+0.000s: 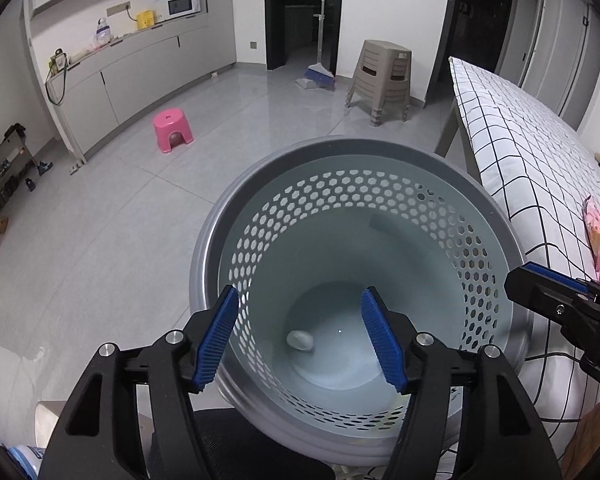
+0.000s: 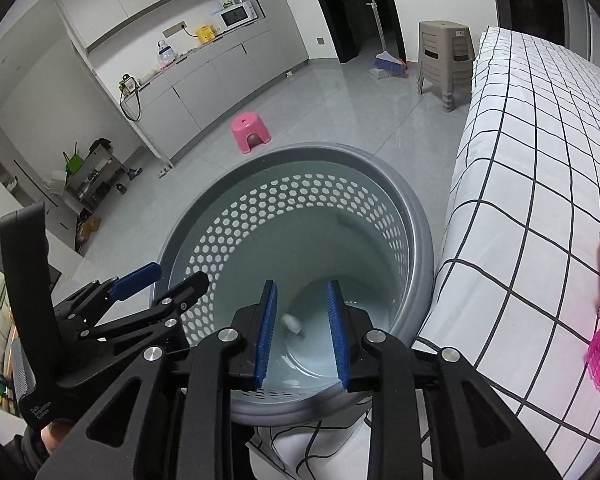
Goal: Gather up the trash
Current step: 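Carry cap and stick over the grey basket and open both tools, then return both tools to the bed toward the pink shuttlecock and yellow ring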
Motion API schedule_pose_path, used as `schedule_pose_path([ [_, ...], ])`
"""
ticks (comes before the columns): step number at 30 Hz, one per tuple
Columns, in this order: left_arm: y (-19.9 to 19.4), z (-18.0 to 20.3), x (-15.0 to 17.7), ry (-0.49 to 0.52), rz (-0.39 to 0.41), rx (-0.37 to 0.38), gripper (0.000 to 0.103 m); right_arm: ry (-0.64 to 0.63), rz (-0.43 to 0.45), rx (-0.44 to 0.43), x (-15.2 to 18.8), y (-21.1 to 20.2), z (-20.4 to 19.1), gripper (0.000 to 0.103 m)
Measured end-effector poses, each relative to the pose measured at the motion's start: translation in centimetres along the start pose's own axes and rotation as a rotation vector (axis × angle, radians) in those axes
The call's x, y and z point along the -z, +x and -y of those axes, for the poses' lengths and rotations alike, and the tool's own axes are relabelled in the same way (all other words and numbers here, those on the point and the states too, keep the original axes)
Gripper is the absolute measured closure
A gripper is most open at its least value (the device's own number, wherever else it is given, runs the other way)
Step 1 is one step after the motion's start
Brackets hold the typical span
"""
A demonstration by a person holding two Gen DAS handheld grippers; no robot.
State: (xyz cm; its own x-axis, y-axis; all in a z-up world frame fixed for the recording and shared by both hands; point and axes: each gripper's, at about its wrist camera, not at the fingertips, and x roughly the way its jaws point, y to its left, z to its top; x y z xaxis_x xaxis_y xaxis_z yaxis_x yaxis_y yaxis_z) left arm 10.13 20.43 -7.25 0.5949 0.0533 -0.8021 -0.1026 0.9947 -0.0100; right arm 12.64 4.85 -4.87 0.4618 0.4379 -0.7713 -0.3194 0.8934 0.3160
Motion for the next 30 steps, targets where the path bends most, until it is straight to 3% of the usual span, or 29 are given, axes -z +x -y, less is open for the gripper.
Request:
schedule_pose_path([
  [14,-2.5,-0.1,0.5,-0.021,0.019,-0.037,0.037,0.006,0.045,-0.009,0.9,-2.4,-0.4,0.073],
  [24,-6.5,2.1,1.0,0.001,0.074,-0.04,0.032,0.019,0.13,0.018,3.3,-7.8,0.8,0.064],
  [30,-8.4,4.9,1.4,0.031,0.092,0.001,0.03,0.058,0.17,0.052,5.4,-11.0,3.3,0.061],
])
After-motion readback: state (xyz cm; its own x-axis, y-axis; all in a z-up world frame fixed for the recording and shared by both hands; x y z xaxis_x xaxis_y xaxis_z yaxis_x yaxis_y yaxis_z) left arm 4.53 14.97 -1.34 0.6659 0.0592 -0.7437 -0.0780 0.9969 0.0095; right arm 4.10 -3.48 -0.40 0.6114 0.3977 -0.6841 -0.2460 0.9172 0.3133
